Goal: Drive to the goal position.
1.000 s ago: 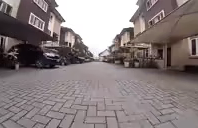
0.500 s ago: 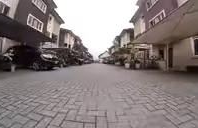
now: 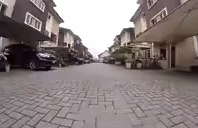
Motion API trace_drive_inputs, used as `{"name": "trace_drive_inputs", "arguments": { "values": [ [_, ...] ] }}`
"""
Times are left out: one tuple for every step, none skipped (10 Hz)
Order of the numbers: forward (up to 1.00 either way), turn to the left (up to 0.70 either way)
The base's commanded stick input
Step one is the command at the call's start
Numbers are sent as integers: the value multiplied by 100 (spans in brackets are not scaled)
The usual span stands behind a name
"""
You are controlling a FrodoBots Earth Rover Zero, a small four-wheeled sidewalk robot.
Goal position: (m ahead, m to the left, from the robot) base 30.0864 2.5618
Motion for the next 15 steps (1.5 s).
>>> {"name": "trace_drive_inputs", "arguments": {
  "values": [
    [70,0],
    [70,0],
    [70,0],
    [70,0],
    [70,0],
    [70,0],
    [70,0],
    [70,0],
    [70,0],
    [70,0],
    [70,0],
    [70,0],
    [70,0],
    [70,0],
    [70,0]
  ]
}}
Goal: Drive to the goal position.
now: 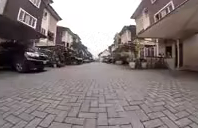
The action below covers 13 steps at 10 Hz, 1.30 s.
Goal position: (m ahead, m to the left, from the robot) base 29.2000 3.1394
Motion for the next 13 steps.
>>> {"name": "trace_drive_inputs", "arguments": {
  "values": [
    [70,0],
    [70,0],
    [70,0],
    [70,0],
    [70,0],
    [70,0],
    [70,0],
    [70,0],
    [70,0],
    [70,0],
    [70,0],
    [70,0],
    [70,0]
  ]
}}
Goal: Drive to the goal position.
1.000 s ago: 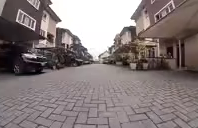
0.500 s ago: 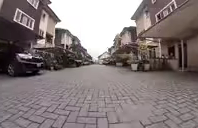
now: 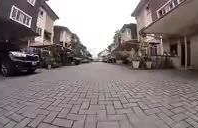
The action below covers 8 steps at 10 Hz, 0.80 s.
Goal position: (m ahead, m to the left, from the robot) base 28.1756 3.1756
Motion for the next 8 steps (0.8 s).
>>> {"name": "trace_drive_inputs", "arguments": {
  "values": [
    [70,0],
    [70,0],
    [70,0],
    [70,0],
    [70,0],
    [70,0],
    [70,0],
    [70,0]
  ]
}}
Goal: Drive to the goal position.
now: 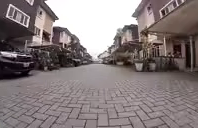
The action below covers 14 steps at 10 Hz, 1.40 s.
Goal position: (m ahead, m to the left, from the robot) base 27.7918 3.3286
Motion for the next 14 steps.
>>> {"name": "trace_drive_inputs", "arguments": {
  "values": [
    [70,0],
    [70,0],
    [70,0],
    [70,0],
    [70,0],
    [70,0],
    [70,0],
    [70,0],
    [70,0],
    [70,0],
    [70,0],
    [70,0],
    [70,0],
    [70,0]
  ]
}}
